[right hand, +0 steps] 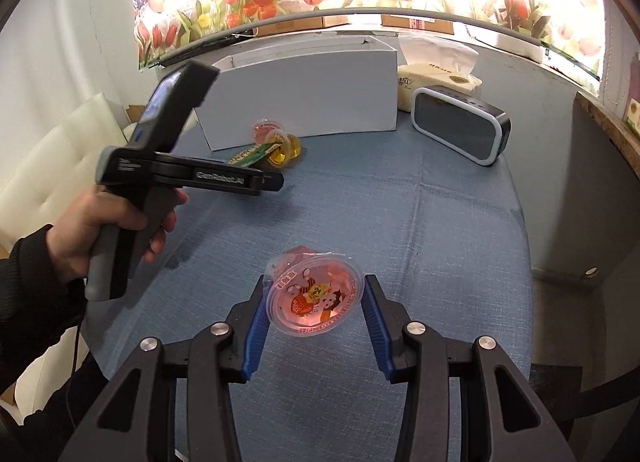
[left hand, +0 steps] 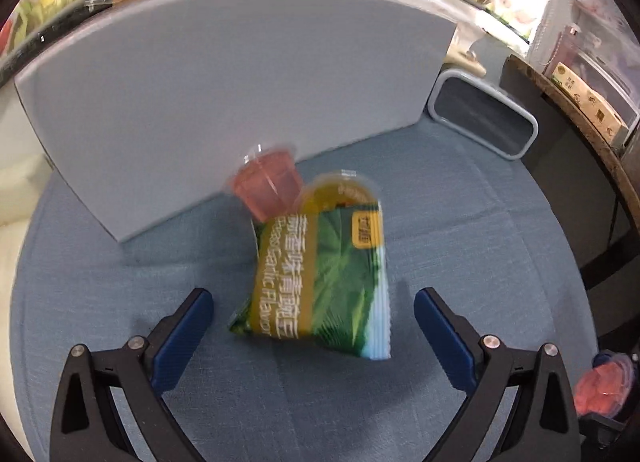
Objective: Organize snacks
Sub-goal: 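Grasp a red jelly cup with the right gripper while the left grasps the green garlic pack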
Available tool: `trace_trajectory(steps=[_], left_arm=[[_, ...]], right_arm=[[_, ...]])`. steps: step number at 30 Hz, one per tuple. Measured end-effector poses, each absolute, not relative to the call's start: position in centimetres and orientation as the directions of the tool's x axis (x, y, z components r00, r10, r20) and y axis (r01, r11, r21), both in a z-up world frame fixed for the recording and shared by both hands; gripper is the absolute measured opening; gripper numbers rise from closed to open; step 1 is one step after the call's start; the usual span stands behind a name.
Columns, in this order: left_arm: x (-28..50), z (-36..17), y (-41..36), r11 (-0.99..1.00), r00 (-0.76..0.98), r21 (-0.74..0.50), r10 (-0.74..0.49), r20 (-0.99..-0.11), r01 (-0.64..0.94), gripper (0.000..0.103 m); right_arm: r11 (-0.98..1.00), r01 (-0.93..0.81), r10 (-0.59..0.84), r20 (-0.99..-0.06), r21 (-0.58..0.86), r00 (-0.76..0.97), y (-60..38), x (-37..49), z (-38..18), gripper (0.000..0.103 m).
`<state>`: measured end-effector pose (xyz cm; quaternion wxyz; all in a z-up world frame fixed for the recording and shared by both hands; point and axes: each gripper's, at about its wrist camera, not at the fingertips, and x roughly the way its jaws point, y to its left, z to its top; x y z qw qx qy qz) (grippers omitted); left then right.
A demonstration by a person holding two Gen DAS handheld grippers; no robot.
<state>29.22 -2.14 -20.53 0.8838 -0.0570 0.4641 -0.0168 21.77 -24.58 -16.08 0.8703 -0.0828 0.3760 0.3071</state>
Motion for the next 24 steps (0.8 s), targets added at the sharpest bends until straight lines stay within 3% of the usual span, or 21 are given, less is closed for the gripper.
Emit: trace_trajectory(steps=[3, 4, 5, 7, 16, 24], left_arm=[[29.3, -20.6, -2.4, 0.999, 0.566, -0.041, -0.018, -0.824, -0.028, 0.089], [29.2, -20.5, -2.6, 0.999, 0.568, -0.008, 0.012, -0.823, -0.033, 0.078], [29.2, -20.3, -2.4, 0.999, 0.574, -0.022, 0.002, -0.819, -0.034, 0.059], [29.2, -19.9, -2.0, 0.999, 0.571, -0.016, 0.015, -0.821, -0.050, 0.031], [27.6, -17.5, -0.4, 0.992, 0.616, -0.122, -0.082, -0.783, -0.022, 0.030], [23.7, -11.9, 1.4, 0.984, 0.682, -0.177, -0.143, -0.717, 0.020, 0.030]], right_arm=[[0.795, -0.599, 0.481, -0.701, 0.096, 0.526, -24.5, 21.7, -16.1, 0.048], [0.795, -0.599, 0.483, -0.700, 0.099, 0.526, -24.5, 21.7, -16.1, 0.048], [0.794, -0.599, 0.488, -0.699, 0.107, 0.522, -24.4, 21.7, -16.1, 0.048], [0.792, -0.597, 0.501, -0.695, 0.128, 0.516, -24.3, 21.8, -16.2, 0.048], [0.781, -0.610, 0.517, -0.685, 0.132, 0.514, -23.2, 21.1, -15.8, 0.048], [0.780, -0.611, 0.530, -0.660, 0.133, 0.533, -22.1, 21.2, -14.3, 0.048]])
